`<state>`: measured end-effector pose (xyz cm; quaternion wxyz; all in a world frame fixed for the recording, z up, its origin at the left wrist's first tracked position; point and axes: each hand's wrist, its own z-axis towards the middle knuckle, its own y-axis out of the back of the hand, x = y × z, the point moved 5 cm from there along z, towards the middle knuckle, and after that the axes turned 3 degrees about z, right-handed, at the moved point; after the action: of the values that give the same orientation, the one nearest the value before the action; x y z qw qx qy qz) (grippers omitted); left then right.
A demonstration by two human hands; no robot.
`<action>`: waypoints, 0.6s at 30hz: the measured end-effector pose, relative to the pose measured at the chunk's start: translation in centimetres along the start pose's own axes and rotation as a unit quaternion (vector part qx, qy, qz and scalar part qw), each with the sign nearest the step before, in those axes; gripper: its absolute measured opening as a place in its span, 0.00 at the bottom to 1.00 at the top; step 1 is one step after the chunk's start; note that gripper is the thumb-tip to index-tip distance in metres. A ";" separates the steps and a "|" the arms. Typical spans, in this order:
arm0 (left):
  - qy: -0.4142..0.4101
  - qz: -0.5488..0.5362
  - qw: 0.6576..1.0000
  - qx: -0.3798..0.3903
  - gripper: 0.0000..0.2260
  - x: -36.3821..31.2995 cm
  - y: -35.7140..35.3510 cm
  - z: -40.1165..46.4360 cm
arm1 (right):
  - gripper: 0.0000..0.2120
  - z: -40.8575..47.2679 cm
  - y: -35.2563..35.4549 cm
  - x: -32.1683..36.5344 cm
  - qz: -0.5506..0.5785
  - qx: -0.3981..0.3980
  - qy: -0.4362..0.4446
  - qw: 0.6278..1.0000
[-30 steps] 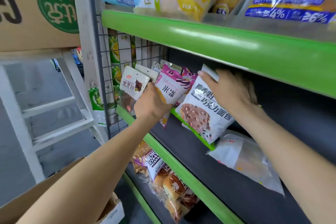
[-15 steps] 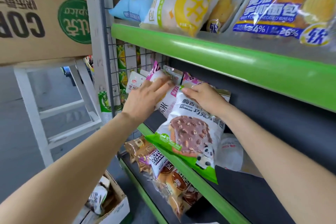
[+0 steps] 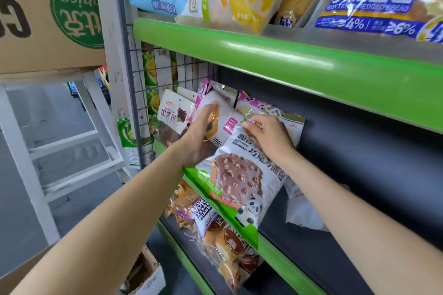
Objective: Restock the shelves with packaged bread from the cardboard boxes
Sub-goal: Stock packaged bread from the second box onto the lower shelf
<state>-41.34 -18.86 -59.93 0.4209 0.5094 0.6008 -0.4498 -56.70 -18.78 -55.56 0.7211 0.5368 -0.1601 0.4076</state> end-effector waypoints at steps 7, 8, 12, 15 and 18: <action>-0.043 0.151 0.970 -0.187 0.38 -0.2 1.5 4.4 | 0.13 1.1 2.6 -1.4 -0.105 -0.046 0.024 0.993; -0.072 0.206 0.956 -0.198 0.39 -0.4 1.6 5.0 | 0.15 1.5 3.3 -1.4 -0.133 -0.060 0.025 0.989; -0.168 0.359 0.895 -0.204 0.37 -2.0 -0.2 6.1 | 0.14 2.3 4.7 -0.4 -0.161 -0.082 0.042 0.983; -0.183 0.397 0.877 -0.199 0.39 -1.9 -1.4 7.7 | 0.14 2.6 4.5 0.6 -0.192 -0.081 0.047 0.977; -0.183 0.389 0.885 -0.180 0.35 -0.9 -2.4 9.1 | 0.14 2.7 3.9 1.0 -0.263 -0.063 0.061 0.961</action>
<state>-43.21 -28.09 -60.98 0.7493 0.5259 0.3374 -0.2192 -58.48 -20.44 -51.42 0.8438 0.4876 0.0056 0.2240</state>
